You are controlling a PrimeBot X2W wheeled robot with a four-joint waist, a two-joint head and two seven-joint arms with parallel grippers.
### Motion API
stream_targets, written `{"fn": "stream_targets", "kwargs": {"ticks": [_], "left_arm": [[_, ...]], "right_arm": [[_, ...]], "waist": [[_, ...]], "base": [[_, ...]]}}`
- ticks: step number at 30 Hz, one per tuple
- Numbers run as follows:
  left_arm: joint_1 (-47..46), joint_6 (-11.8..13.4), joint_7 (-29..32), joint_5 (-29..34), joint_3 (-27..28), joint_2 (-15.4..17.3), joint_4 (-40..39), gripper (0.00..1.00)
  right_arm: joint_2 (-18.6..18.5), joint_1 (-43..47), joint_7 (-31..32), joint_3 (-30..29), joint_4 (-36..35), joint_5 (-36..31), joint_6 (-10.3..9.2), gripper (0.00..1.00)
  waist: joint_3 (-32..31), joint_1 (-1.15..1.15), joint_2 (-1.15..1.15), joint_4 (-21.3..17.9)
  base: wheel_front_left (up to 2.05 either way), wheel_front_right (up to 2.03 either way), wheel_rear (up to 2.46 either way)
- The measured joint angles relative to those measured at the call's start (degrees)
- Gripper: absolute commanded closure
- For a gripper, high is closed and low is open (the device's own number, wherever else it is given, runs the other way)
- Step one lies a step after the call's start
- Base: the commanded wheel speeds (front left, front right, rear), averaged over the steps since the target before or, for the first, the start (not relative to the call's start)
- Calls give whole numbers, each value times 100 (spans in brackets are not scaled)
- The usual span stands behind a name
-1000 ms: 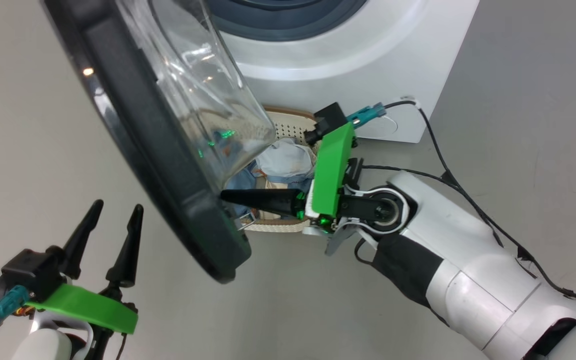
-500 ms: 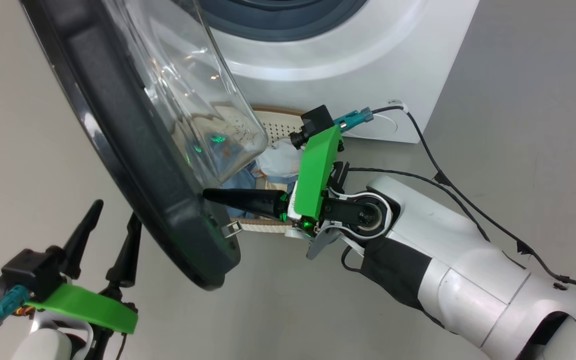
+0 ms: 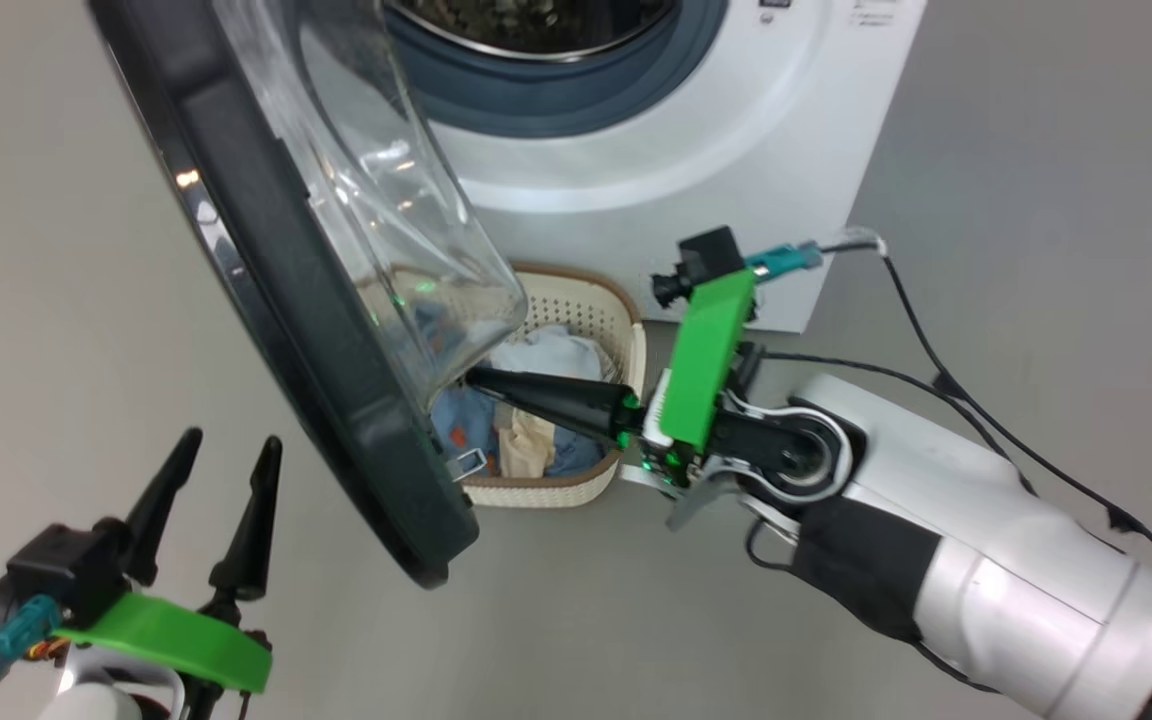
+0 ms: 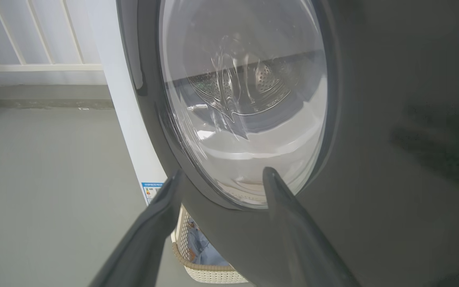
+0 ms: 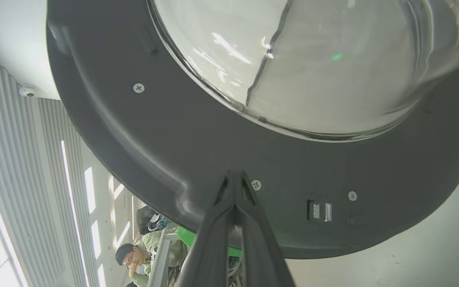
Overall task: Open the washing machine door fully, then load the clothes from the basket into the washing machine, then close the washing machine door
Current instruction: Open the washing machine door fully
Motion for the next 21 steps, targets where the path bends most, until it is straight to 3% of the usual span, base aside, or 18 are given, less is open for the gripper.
{"fn": "stream_targets", "kwargs": {"ticks": [6, 7, 9, 10, 11, 21], "left_arm": [[75, 0, 0, 67, 14, -23, 1, 0], [89, 0, 0, 92, 15, -30, 1, 0], [160, 0, 0, 154, 23, -45, 8, 0], [232, 0, 0, 190, 35, -57, 26, 0], [270, 0, 0, 202, 41, -64, 33, 0], [513, 0, 0, 293, 172, -105, 32, 0]], "right_arm": [[-528, 287, -423, 112, -577, 243, 1, 100], [-613, 331, -509, 116, -682, 255, 0, 92], [-779, 410, -689, 137, -878, 326, 1, 63], [-935, 497, -869, 158, -1074, 333, 0, 55], [-1010, 528, -969, 179, -1146, 333, 1, 3], [-1508, 629, -2362, 311, -1617, -92, 1, 0]], "waist": [[-226, 0, 0, -124], [-269, 0, 0, -142], [-356, 0, 0, -176], [-445, 0, 0, -214], [-487, 0, 0, -233], [-734, 0, 0, -508]], "base": [[0, 0, 0], [0, 0, 0], [0, 0, 0], [0, 0, 0], [0, 0, 0], [0, 0, 0]]}}
